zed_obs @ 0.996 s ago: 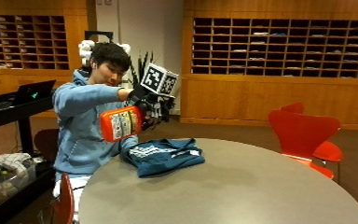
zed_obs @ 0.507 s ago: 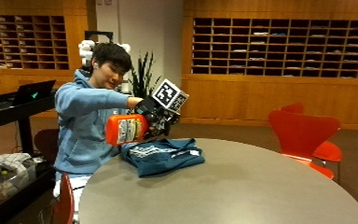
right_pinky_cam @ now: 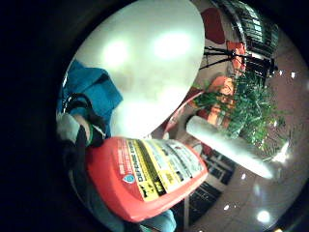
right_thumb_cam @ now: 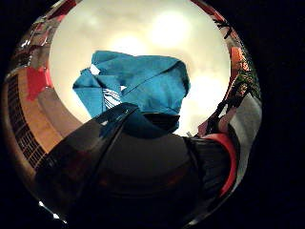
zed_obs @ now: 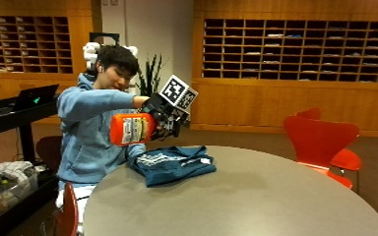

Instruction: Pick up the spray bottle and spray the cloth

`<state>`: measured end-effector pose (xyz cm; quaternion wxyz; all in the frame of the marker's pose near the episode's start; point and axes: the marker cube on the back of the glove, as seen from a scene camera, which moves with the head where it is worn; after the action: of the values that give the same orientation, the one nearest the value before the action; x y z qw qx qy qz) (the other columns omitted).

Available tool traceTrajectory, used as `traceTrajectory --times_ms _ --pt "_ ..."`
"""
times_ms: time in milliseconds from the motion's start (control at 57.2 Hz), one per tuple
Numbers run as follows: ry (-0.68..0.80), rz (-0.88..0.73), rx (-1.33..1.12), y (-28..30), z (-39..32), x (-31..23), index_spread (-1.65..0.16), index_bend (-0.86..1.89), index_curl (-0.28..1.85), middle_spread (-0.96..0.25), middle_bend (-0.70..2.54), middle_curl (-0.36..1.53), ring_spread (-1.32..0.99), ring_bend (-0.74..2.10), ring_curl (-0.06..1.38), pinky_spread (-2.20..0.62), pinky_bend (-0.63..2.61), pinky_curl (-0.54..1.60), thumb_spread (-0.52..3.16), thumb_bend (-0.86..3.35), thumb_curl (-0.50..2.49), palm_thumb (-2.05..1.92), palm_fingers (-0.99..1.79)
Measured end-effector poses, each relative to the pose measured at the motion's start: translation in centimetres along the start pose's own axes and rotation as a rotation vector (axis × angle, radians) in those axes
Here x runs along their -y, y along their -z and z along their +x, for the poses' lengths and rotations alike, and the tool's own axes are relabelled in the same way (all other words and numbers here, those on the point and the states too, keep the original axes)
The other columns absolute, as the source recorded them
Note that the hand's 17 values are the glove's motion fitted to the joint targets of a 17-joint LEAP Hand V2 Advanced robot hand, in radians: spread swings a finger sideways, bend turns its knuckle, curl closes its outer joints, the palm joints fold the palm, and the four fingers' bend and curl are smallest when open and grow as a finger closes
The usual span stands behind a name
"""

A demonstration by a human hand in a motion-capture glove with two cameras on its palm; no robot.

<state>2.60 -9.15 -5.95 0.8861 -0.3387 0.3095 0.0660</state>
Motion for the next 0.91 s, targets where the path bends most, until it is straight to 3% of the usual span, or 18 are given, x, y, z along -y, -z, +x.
traceTrajectory --times_ms 175,280,489,646,909 --pt "0.001 0.049 0.048 0.6 0.1 0.6 -0.21 0.45 0.52 -0.15 0.54 0.47 -0.20 0.48 0.42 -0.26 0.34 0.37 0.19 -0.04 0.80 0.89 1.38" --pt "0.062 0.201 0.185 3.0 0.1 -0.1 -0.21 0.45 0.52 -0.15 0.54 0.47 -0.20 0.48 0.42 -0.26 0.34 0.37 0.19 -0.04 0.80 0.89 1.38" --pt "0.254 0.552 0.642 8.8 -1.2 -2.9 -0.21 0.47 0.52 -0.15 0.53 0.47 -0.20 0.48 0.42 -0.26 0.33 0.37 0.18 -0.04 0.80 0.88 1.39" --pt "0.288 0.736 1.099 11.9 -6.7 -4.8 -0.21 0.46 0.52 -0.15 0.53 0.47 -0.19 0.49 0.42 -0.26 0.34 0.37 0.19 -0.04 0.80 0.89 1.39" --pt "0.363 0.750 1.576 12.4 -17.3 -3.0 -0.21 0.46 0.51 -0.15 0.53 0.47 -0.19 0.49 0.42 -0.25 0.35 0.37 0.19 -0.04 0.79 0.89 1.39"
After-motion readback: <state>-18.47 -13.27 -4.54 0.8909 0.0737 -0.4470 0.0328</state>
